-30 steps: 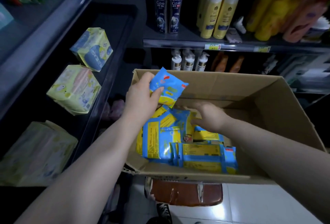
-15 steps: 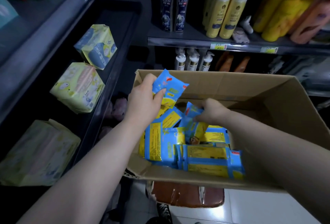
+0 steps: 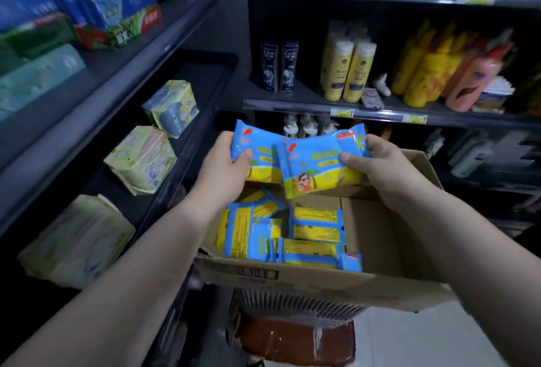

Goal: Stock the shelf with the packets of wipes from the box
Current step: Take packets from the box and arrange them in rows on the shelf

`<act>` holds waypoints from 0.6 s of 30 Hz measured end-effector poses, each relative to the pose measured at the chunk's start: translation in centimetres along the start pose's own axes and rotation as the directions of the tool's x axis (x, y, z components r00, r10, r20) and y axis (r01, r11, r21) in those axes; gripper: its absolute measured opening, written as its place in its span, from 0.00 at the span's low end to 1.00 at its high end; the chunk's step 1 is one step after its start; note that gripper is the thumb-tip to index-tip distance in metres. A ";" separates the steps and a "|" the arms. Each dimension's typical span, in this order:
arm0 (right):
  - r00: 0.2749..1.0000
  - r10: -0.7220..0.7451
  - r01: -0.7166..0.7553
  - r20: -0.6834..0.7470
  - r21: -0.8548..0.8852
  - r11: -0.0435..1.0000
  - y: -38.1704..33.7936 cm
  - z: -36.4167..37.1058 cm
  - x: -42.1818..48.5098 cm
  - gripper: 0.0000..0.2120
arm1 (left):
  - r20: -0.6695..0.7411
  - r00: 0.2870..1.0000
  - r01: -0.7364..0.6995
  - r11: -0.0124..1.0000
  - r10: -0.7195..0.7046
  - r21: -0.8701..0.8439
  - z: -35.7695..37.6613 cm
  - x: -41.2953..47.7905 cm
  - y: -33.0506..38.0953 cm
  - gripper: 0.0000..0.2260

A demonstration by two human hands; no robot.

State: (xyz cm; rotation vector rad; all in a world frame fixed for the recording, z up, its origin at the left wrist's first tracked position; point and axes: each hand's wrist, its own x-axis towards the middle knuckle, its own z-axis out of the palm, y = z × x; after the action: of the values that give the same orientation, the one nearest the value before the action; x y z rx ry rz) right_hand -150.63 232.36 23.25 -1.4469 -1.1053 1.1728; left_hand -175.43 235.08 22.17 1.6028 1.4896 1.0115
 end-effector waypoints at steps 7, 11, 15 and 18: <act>0.981 -0.071 0.045 0.182 0.141 0.989 -2.1 2.2 -5.0 0.08 | 0.087 0.983 0.182 0.850 -0.160 -0.494 -1.7 -8.9 2.7 0.09; 0.937 -0.118 0.067 0.329 0.160 0.985 -2.7 4.3 -8.2 0.07 | -0.060 0.978 0.138 0.833 -0.201 -0.536 -3.1 -13.9 2.7 0.10; 0.876 -0.175 0.122 0.449 0.146 0.982 -2.9 7.1 -10.9 0.16 | -0.237 0.941 0.071 0.825 -0.242 -0.560 -5.5 -19.3 2.4 0.12; 0.817 -0.257 0.233 0.517 0.113 0.966 -3.3 10.1 -13.2 0.17 | -0.334 0.895 0.066 0.829 -0.295 -0.555 -7.8 -23.7 2.0 0.15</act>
State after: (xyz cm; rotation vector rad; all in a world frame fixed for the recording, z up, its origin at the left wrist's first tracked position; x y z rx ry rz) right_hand -162.63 221.15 27.35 -0.9190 -1.5782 1.4365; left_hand -182.20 211.20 25.58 0.8615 1.4139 1.5504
